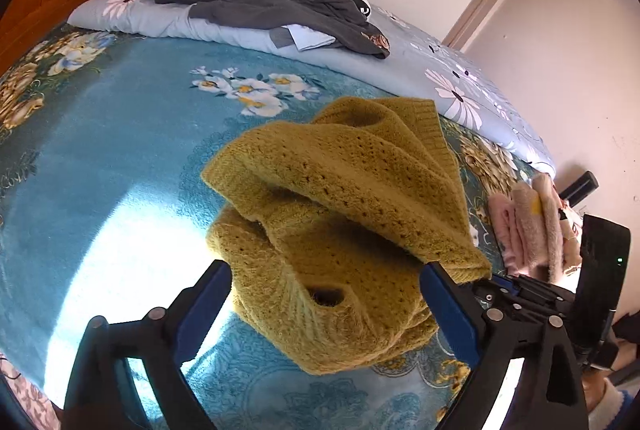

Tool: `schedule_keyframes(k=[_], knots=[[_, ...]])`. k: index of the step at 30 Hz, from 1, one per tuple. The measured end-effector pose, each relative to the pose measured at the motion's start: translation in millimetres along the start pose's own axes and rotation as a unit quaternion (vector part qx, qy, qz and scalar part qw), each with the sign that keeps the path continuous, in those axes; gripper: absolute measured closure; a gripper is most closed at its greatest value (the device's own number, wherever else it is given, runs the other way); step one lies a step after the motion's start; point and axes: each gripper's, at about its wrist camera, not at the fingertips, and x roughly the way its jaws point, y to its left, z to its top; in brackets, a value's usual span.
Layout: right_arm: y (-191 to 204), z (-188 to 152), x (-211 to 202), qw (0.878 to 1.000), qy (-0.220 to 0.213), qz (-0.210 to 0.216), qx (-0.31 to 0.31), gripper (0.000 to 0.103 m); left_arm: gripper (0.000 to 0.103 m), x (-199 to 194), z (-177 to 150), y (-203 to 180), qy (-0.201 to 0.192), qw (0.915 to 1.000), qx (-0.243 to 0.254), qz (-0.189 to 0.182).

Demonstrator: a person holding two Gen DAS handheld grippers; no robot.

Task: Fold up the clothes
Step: 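Grasp the hanging vest with the left tool while the right tool holds it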

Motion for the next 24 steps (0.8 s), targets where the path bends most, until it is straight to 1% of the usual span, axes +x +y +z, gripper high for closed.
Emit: schedule_keyframes(k=[2, 4, 7, 10, 12, 15, 17, 19, 21, 23, 24], knots=[[-2, 0, -12, 1.0, 0.0, 0.012, -0.02, 0.083, 0.011, 4, 2, 3, 0.006, 1.0, -0.005, -0.003], [-8, 0, -22, 0.999, 0.001, 0.021, -0.031, 0.082, 0.011, 6, 4, 6, 0.007, 0.9999, -0.009, -0.005], [-21, 5, -35, 0.999, -0.007, 0.049, -0.017, 0.08, 0.011, 8, 7, 10, 0.005, 0.9998, -0.015, -0.008], [-43, 12, -39, 0.996, -0.035, 0.079, 0.038, 0.05, 0.011, 13, 12, 14, 0.006, 0.9996, -0.026, -0.013], [-61, 15, -23, 0.987, -0.036, 0.112, 0.111, 0.049, 0.012, 18, 14, 17, 0.013, 0.9992, -0.035, -0.017], [-80, 15, 7, 0.963, -0.031, 0.155, 0.218, 0.05, 0.016, 21, 11, 16, 0.021, 0.9993, -0.026, -0.018], [-85, 17, 23, 0.952, -0.029, 0.16, 0.261, 0.049, 0.019, 20, 8, 16, 0.023, 0.9993, -0.022, -0.019], [-87, 21, 37, 0.942, -0.022, 0.166, 0.29, 0.05, 0.021, 21, 10, 19, 0.027, 0.9991, -0.025, -0.022], [-91, 24, 48, 0.928, -0.014, 0.177, 0.328, 0.058, 0.022, 21, 15, 20, 0.024, 0.999, -0.028, -0.026], [-95, 30, 49, 0.916, -0.022, 0.187, 0.354, 0.078, 0.022, 18, 21, 19, 0.017, 0.9987, -0.029, -0.037], [-97, 33, 49, 0.91, -0.027, 0.192, 0.367, 0.084, 0.022, 16, 25, 17, 0.015, 0.9984, -0.029, -0.047]])
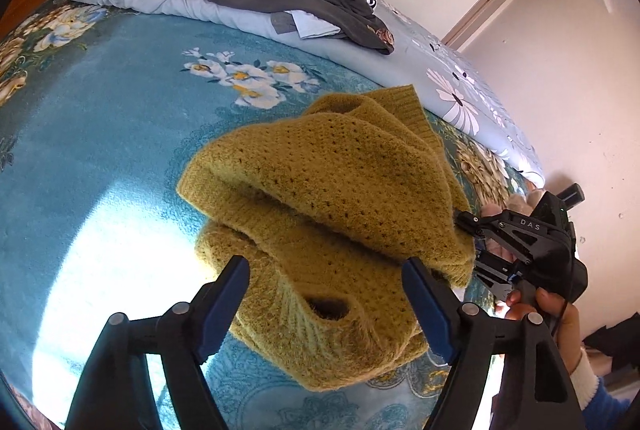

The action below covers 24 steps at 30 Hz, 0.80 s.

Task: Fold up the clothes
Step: 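Grasp the hanging vest with the left tool while the right tool holds it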

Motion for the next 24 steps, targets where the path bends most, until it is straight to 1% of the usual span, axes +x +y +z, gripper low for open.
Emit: schedule_keyframes(k=[2, 4, 5, 7, 9, 10, 13, 16, 19, 20, 21, 22, 24], knots=[[3, 8, -2, 1.0, -0.012, 0.009, 0.019, 0.09, 0.023, -1, 6, -6, 0.0, 0.9998, 0.002, -0.02], [16, 19, -16, 0.999, -0.044, -0.001, -0.004, 0.09, 0.022, 7, 9, -9, 0.016, 0.9993, 0.002, -0.032], [21, 25, -24, 0.998, -0.058, -0.004, -0.015, 0.09, 0.022, 12, 10, -10, 0.026, 0.9992, 0.001, -0.032], [28, 34, -35, 0.997, -0.074, -0.008, -0.032, 0.091, 0.022, 24, 9, -7, 0.034, 0.9992, -0.008, -0.017], [32, 38, -41, 0.996, -0.078, -0.015, -0.044, 0.091, 0.022, 30, 7, 5, 0.036, 0.9986, -0.037, -0.016], [33, 39, -44, 0.996, -0.08, -0.016, -0.047, 0.091, 0.022, 32, 7, 11, 0.036, 0.9975, -0.057, -0.023], [32, 40, -51, 0.995, -0.089, 0.003, -0.038, 0.091, 0.023, 36, 9, 21, 0.033, 0.9946, -0.086, -0.048], [39, 41, -52, 0.996, -0.082, 0.007, -0.046, 0.091, 0.022, 44, 16, 17, 0.033, 0.9954, -0.075, -0.049], [49, 41, -55, 0.995, -0.081, 0.012, -0.058, 0.091, 0.022, 62, 16, 19, 0.061, 0.9948, -0.077, -0.028], [51, 41, -56, 0.995, -0.081, 0.013, -0.06, 0.091, 0.022, 66, 15, 20, 0.066, 0.9942, -0.08, -0.026], [53, 43, -55, 0.995, -0.079, 0.011, -0.062, 0.091, 0.022, 67, 13, 21, 0.063, 0.9942, -0.082, -0.03], [55, 44, -55, 0.995, -0.078, 0.008, -0.063, 0.091, 0.025, 66, 12, 20, 0.055, 0.9948, -0.08, -0.03], [58, 45, -53, 0.995, -0.075, 0.003, -0.065, 0.091, 0.036, 61, 12, 16, 0.046, 0.9963, -0.07, -0.02]])
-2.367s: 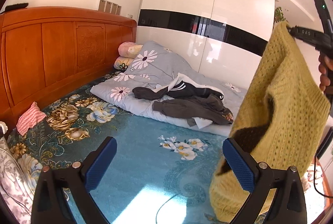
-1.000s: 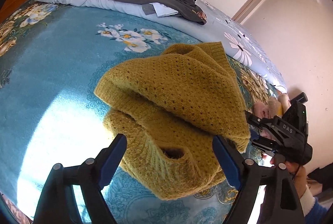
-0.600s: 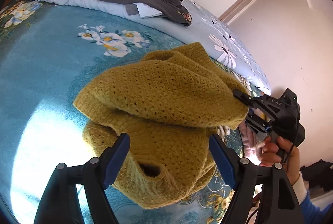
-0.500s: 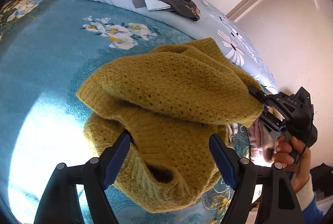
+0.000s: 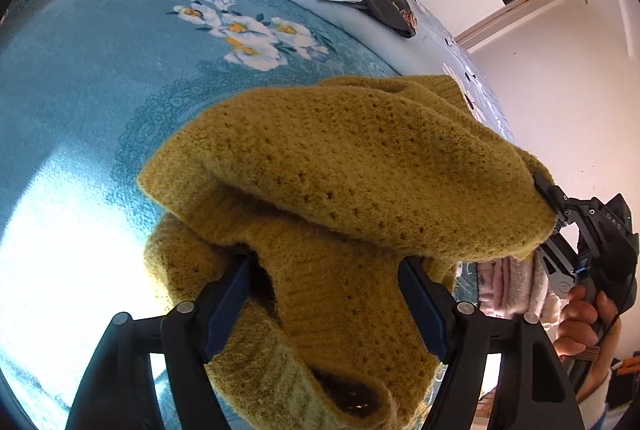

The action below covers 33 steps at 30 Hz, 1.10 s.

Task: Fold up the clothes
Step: 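Grasp the hanging vest with the left tool while the right tool holds it, then hold the vest up with both tools and carry it over the blanket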

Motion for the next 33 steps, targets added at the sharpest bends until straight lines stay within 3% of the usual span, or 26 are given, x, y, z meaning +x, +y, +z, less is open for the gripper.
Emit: schedule_keyframes(k=[5, 9, 10, 14, 17, 21, 26, 30, 33], knots=[[10, 2, 0, 1.0, -0.001, -0.001, -0.005, 0.091, 0.087, -1, 2, -5, 0.018, 0.999, 0.014, 0.039], [25, 3, 2, 1.0, 0.007, 0.006, -0.021, 0.091, 0.092, 0, 2, 0, 0.028, 0.9982, 0.005, 0.053], [29, 4, 2, 1.0, 0.01, 0.007, -0.024, 0.091, 0.098, -2, 2, 1, 0.026, 0.9982, 0.001, 0.054], [44, 6, -1, 0.999, 0.009, 0.021, -0.028, 0.091, 0.098, -51, 13, -13, -0.068, 0.9969, 0.02, 0.034], [66, 14, -11, 0.998, -0.001, 0.039, -0.048, 0.094, 0.098, -103, 37, -32, -0.143, 0.9879, 0.05, 0.034], [110, 31, -27, 0.994, -0.021, 0.069, -0.085, 0.094, 0.098, -180, 73, -52, -0.234, 0.9696, 0.066, 0.029], [161, 54, -59, 0.986, -0.059, 0.117, -0.099, 0.094, 0.099, -286, 102, -82, -0.333, 0.9378, 0.097, 0.014], [208, 66, -108, 0.972, -0.109, 0.169, -0.126, 0.094, 0.099, -366, 95, -119, -0.401, 0.9038, 0.149, 0.01], [239, 66, -149, 0.959, -0.136, 0.195, -0.157, 0.094, 0.099, -408, 72, -139, -0.441, 0.8796, 0.179, 0.01]])
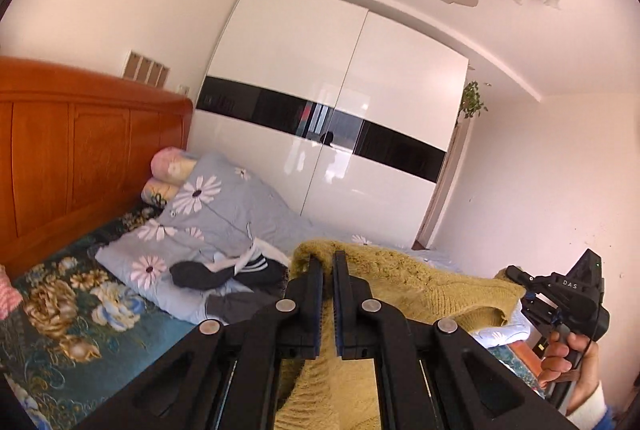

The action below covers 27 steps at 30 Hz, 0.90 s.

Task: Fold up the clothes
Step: 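Hold the vest up with both tools and carry it over the blanket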

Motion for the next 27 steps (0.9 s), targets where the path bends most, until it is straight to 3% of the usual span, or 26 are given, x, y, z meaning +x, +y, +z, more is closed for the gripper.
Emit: schedule_keyframes(k=[4, 9, 14, 18, 21, 24, 27], knots=[[43, -1, -32, 0.998, -0.009, 0.024, -0.049, 0.094, 0.099, -50, -4, -8, -0.031, 0.9995, 0.009, 0.001], [61, -35, -69, 0.996, 0.005, 0.054, -0.069, 0.094, 0.099, -105, -26, -20, -0.046, 0.9985, 0.028, 0.015], [80, -49, -95, 0.993, 0.017, 0.093, -0.077, 0.094, 0.099, -130, -4, -34, -0.059, 0.9961, 0.057, 0.032], [97, -41, -93, 0.989, 0.019, 0.102, -0.103, 0.094, 0.099, -106, 3, -27, -0.036, 0.9948, 0.074, 0.059], [85, -39, -68, 0.991, 0.04, 0.078, -0.104, 0.094, 0.099, -59, -16, -3, 0.019, 0.9945, 0.064, 0.08], [38, -51, -14, 0.993, 0.095, 0.029, -0.064, 0.094, 0.098, 3, -58, 35, 0.093, 0.9904, 0.034, 0.096], [-36, -78, 44, 0.988, 0.148, -0.036, -0.004, 0.094, 0.099, 67, -109, 75, 0.161, 0.9808, 0.002, 0.11]])
